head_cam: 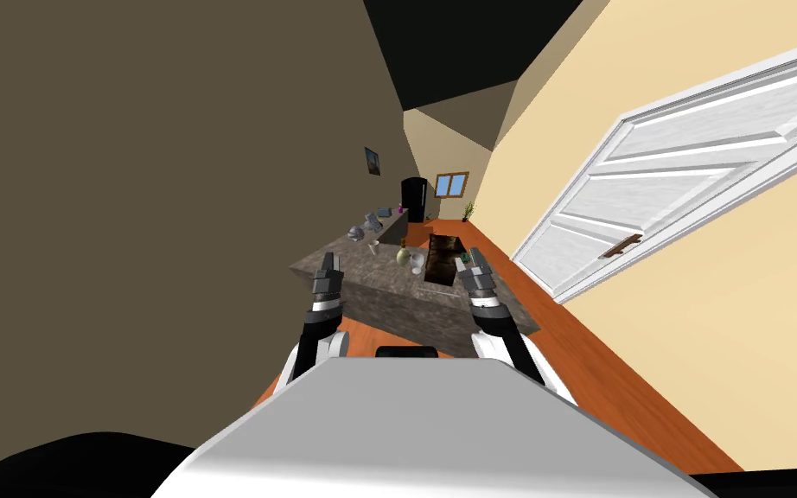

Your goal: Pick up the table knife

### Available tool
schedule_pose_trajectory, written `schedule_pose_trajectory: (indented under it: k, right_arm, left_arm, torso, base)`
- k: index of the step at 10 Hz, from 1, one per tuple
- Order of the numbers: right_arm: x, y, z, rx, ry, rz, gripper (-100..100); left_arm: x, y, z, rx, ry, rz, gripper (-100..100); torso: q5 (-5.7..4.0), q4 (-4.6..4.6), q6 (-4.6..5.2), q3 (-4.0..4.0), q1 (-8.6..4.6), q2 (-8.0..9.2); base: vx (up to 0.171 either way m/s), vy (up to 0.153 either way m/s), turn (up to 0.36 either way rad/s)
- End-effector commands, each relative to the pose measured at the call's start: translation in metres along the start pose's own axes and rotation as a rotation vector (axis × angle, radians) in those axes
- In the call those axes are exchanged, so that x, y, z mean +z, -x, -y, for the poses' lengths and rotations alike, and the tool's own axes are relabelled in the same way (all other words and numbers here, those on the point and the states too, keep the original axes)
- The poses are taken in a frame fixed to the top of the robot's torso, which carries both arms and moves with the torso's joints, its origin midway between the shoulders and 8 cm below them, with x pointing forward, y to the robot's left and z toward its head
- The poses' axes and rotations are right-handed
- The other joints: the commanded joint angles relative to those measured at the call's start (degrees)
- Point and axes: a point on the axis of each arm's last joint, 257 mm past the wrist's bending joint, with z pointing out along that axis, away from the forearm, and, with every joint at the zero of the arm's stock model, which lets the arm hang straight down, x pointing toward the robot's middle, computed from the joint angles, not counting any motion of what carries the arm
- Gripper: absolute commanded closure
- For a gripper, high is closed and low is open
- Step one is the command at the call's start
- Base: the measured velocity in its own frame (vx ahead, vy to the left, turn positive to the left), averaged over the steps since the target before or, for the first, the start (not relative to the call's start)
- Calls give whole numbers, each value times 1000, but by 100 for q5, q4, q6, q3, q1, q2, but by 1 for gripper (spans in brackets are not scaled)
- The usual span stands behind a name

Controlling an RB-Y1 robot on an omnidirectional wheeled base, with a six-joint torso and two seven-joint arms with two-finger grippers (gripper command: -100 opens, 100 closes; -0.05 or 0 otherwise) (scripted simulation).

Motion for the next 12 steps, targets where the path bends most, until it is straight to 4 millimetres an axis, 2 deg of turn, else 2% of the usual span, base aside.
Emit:
schedule_pose_trajectory:
  k: [1, 5, 6, 8, 9, 11, 12]
  right_arm:
    - [0, -5, 10, -14, -23, -40, -100]
    - [-4, -24, 49, -65, -104, -167, -100]
    - [-5, -25, 49, -73, -106, -179, -100]
    - [-9, -33, 70, -106, -149, -244, -100]
    - [-10, -33, 71, -114, -152, -255, -100]
    - [-16, -39, 93, -160, -195, -326, -100]
    - [-16, -39, 93, -168, -197, -335, -100]
  left_arm:
    - [0, 0, 0, 0, 0, 0, 0]
    - [0, 0, 0, 0, 0, 0, 0]
    - [0, 0, 0, 0, 0, 0, 0]
    - [0, 0, 0, 0, 0, 0, 0]
    - [0, 0, 0, 0, 0, 0, 0]
    - [0, 0, 0, 0, 0, 0, 0]
    - [0, 0, 0, 0, 0, 0, 0]
  torso:
    - [0, 0, 0, 0, 0, 0]
    - [-2, 1, -2, 4, -9, 7]
    - [-2, 1, -2, 4, -9, 7]
    - [0, -1, -2, -2, 0, -3]
    - [0, 0, -2, 0, -3, 0]
    - [-1, 0, -1, -1, -4, -1]
    - [-2, 0, -2, 0, -8, 0]
  base:
    - [-27, -15, 125]
    - [-53, -38, 221]
    - [-37, -31, 64]
    - [-38, -23, 194]
    - [-40, -30, 111]
    - [-44, -35, 192]
    - [-36, -31, 119]
